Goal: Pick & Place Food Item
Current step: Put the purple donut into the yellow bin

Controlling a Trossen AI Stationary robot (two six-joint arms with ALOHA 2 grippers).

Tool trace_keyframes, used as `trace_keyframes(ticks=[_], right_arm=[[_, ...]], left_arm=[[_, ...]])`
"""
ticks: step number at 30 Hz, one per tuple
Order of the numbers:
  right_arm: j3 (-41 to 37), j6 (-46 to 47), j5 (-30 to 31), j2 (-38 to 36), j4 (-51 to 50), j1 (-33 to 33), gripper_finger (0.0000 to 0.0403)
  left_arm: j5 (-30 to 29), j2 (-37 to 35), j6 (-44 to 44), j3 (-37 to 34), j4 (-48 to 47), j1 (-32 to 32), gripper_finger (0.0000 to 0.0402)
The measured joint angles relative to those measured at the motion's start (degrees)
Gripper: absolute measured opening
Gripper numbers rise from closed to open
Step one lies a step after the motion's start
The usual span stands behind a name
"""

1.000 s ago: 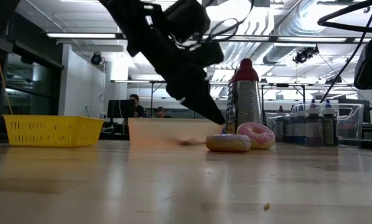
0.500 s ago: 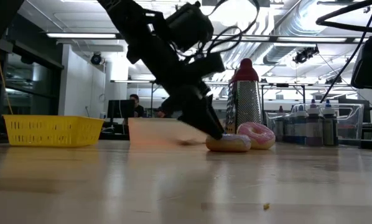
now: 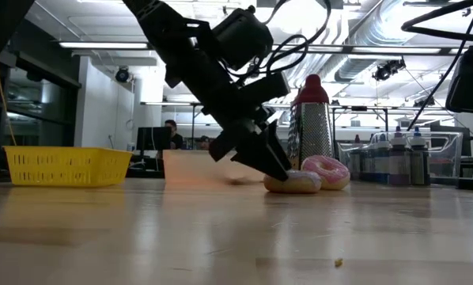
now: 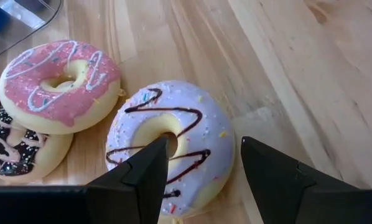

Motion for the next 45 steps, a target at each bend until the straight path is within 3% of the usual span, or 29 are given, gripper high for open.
trace_keyframes(ticks=[33, 45], right_arm=[[0.0, 0.0, 0.0, 0.0, 0.1, 0.0, 0.0115], [0.0, 0.0, 0.0, 0.0, 0.1, 0.0, 0.0115]], left_arm=[[3.1, 1.8, -1.1, 0.0, -0.3, 2.2, 0.0191], [3.0, 1.8, -1.3, 0.0, -0.3, 2.1, 0.0127]])
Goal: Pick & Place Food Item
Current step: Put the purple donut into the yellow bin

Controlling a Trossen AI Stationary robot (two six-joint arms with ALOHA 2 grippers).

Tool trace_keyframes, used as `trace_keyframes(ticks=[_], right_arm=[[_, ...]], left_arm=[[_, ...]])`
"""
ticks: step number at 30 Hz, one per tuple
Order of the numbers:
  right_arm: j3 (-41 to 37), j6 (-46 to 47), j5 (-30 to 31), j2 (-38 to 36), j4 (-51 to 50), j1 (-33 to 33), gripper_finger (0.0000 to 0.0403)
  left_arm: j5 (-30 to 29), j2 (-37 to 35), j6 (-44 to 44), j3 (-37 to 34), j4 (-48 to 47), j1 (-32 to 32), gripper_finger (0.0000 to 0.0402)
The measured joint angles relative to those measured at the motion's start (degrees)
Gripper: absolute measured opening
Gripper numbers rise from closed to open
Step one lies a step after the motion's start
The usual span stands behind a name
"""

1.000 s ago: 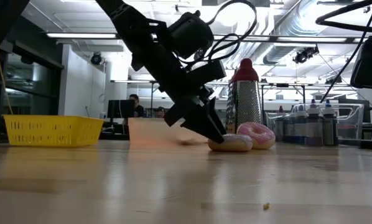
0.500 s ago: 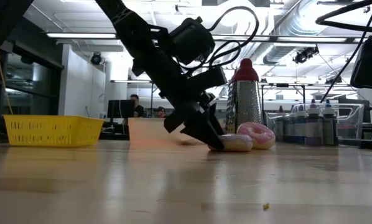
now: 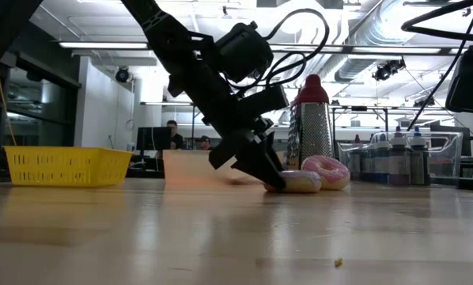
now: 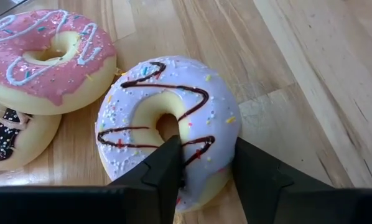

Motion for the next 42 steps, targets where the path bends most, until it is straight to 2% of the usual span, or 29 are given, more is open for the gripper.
trace_keyframes(ticks=[8, 12, 17, 23, 31, 42], right_arm=[[0.0, 0.0, 0.0, 0.0, -0.1, 0.0, 0.0115], [0.0, 0.0, 0.0, 0.0, -0.2, 0.0, 0.0115], [0.0, 0.0, 0.0, 0.0, -0.1, 0.0, 0.0115], [0.0, 0.0, -0.2, 0.0, -0.1, 0.0, 0.0115], [0.0, 0.0, -0.2, 0.0, -0.1, 0.0, 0.0115], [0.0, 0.0, -0.2, 0.0, 0.0, 0.0, 0.0115]], left_arm=[[-3.4, -1.4, -0.5, -0.2, -0.7, -1.1, 0.0122], [-4.1, -4.1, -4.9, -0.1, -1.2, -1.6, 0.0122], [-5.1, -7.8, -12.4, -0.1, -7.9, -1.8, 0.0122], [-13.7, -13.2, -20.3, -0.1, -18.7, -3.2, 0.0122], [-19.4, -19.1, -31.6, -0.1, -33.9, -5.5, 0.0122], [-25.9, -21.6, -43.8, -1.0, -42.8, -10.7, 0.0122]])
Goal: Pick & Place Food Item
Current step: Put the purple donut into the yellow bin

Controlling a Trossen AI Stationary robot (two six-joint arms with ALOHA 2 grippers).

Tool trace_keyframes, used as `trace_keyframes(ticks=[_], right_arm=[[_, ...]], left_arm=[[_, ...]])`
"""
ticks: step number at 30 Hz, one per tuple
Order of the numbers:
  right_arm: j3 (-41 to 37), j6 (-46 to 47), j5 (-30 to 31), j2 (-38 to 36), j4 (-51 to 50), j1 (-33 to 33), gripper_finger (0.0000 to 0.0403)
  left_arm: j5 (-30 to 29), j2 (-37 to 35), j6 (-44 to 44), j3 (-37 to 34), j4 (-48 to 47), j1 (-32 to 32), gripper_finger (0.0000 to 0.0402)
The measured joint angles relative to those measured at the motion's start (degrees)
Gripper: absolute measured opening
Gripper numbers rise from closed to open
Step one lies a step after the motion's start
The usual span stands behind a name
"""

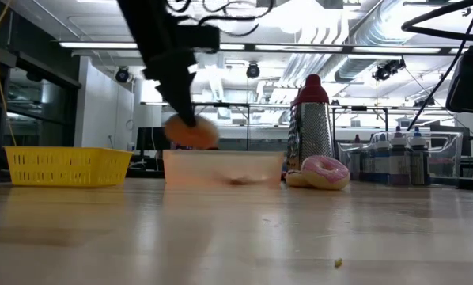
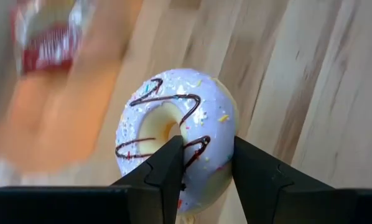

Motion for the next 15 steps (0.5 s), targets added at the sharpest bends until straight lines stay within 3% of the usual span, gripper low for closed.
trace_keyframes(ticks=[9, 15], right_arm=[[0.0, 0.0, 0.0, 0.0, 0.0, 0.0, 0.0115], [0.0, 0.0, 0.0, 0.0, 0.3, 0.0, 0.0115]], left_arm=[[-1.9, -2.1, -13.7, -5.3, -5.7, -4.9, 0.0122], [-7.7, -8.3, -20.7, -9.2, -7.4, -9.5, 0.0122]])
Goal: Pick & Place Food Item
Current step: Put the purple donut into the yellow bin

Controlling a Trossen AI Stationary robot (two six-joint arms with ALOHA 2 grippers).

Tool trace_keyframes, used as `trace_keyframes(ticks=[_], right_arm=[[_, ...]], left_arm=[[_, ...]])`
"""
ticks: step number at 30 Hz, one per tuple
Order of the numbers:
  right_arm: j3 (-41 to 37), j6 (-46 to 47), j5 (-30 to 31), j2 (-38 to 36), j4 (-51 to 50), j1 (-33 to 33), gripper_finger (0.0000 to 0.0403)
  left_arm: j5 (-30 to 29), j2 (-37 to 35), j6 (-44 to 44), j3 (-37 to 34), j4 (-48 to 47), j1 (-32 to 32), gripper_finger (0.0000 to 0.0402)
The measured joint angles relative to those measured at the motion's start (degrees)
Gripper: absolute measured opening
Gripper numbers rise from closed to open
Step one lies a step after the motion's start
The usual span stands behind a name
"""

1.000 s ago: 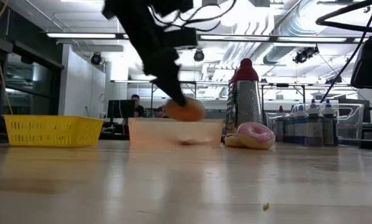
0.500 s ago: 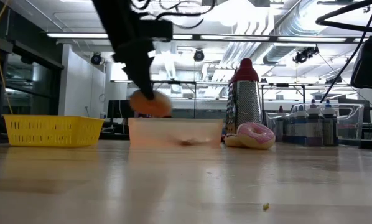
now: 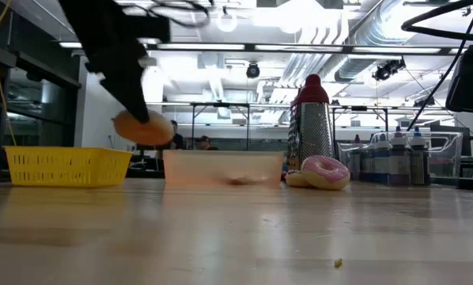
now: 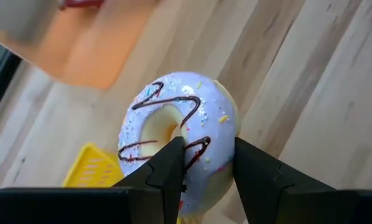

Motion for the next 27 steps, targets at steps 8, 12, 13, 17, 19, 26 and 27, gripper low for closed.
trace_keyframes(ticks=[8, 12, 13, 17, 19, 26, 27], right_arm=[[0.0, 0.5, 0.4, 0.0, 0.1, 0.0, 0.0115], [0.0, 0.6, 0.4, 0.0, 0.1, 0.0, 0.0115], [0.0, 0.6, 0.4, 0.0, 0.2, 0.0, 0.0115], [0.0, 0.7, 0.4, 0.0, 0.1, 0.0, 0.0115], [0.0, 0.7, 0.4, 0.0, 0.2, 0.0, 0.0115], [0.0, 0.7, 0.4, 0.0, 0.2, 0.0, 0.0115], [0.0, 0.7, 0.4, 0.0, 0.2, 0.0, 0.0115]], left_arm=[[-6.6, -9.5, -4.8, -4.5, -2.5, -4.3, 0.0122], [-10.0, -10.7, -11.7, -6.3, -9.4, -6.4, 0.0122], [-10.5, -10.7, -13.5, -6.7, -11.1, -6.9, 0.0122], [-10.9, -10.7, -18.6, -8.9, -12.8, -8.7, 0.0122], [-10.9, -10.7, -20.5, -10.2, -12.8, -9.6, 0.0122], [-10.9, -10.7, -27.2, -15.5, -13.0, -11.5, 0.0122], [-10.9, -10.7, -27.9, -16.1, -12.9, -11.6, 0.0122]])
